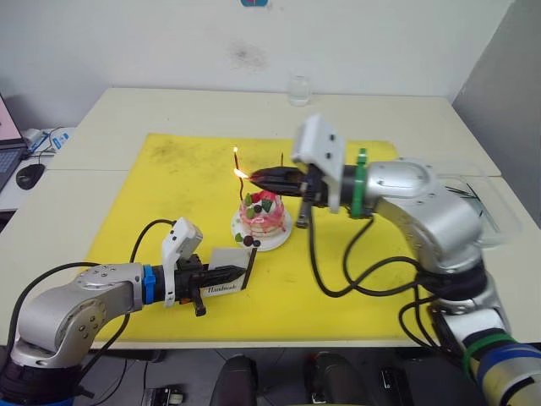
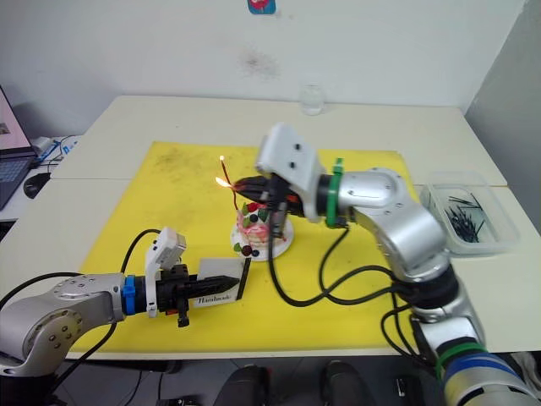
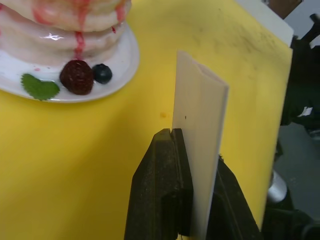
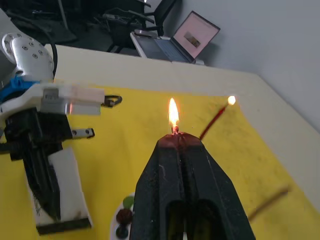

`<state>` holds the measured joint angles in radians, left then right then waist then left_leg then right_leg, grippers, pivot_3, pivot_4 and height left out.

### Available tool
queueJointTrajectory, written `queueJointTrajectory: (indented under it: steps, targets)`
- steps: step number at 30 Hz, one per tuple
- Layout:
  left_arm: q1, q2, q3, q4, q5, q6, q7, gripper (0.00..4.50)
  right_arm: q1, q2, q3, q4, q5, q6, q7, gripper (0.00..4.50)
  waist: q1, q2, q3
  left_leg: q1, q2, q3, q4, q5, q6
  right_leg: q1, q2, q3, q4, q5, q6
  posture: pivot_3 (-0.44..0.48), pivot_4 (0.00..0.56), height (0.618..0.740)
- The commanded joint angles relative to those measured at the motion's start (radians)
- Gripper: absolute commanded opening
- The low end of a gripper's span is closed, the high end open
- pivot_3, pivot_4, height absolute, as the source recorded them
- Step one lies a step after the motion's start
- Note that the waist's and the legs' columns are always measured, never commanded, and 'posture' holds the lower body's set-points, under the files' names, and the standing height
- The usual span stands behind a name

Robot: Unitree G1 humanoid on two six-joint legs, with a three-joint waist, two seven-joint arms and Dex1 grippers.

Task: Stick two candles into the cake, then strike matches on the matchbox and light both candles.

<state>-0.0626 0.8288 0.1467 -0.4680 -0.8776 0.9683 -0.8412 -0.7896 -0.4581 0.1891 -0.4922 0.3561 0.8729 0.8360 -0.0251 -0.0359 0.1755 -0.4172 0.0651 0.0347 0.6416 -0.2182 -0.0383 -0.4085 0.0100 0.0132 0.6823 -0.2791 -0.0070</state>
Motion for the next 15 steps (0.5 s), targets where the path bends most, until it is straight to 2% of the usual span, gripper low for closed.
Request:
queueJointTrajectory:
  steps: [1,5,9,15]
  targets:
    - [0.011,0.001,0.021,-0.057,-0.052,0.02,0.0,0.0,0.057,-0.111,-0.123,-0.116,0.068,0.088,0.004,0.04,-0.001,0.0,0.0,0.0,0.0,0.0,-0.001,0.0,0.0,0.0,0.0,0.0,0.0,0.0,0.0,0.0,0.15,0.729]
    - [0.021,-0.012,0.011,-0.083,-0.077,0.03,0.018,0.0,0.172,-0.277,-0.254,-0.154,0.087,0.149,-0.012,0.04,0.001,0.0,0.0,0.0,0.0,-0.001,-0.001,0.0,0.0,0.0,0.0,-0.001,0.0,0.0,0.0,0.0,0.15,0.729]
    - [0.022,-0.029,-0.002,-0.102,-0.115,0.046,0.031,0.0,0.32,-0.407,-0.384,-0.091,0.008,0.159,-0.084,0.04,0.001,0.0,0.0,0.0,-0.001,0.0,-0.001,0.0,0.0,0.0,0.0,0.0,-0.001,0.0,0.0,0.0,0.15,0.729]
    - [0.025,-0.051,-0.017,-0.153,-0.178,0.072,0.067,0.0,0.43,-0.448,-0.48,0.065,-0.092,0.119,-0.218,0.04,-0.003,0.0,0.0,0.0,-0.001,0.001,-0.001,0.0,0.0,0.0,0.001,0.001,0.0,0.0,0.0,0.0,0.15,0.729]
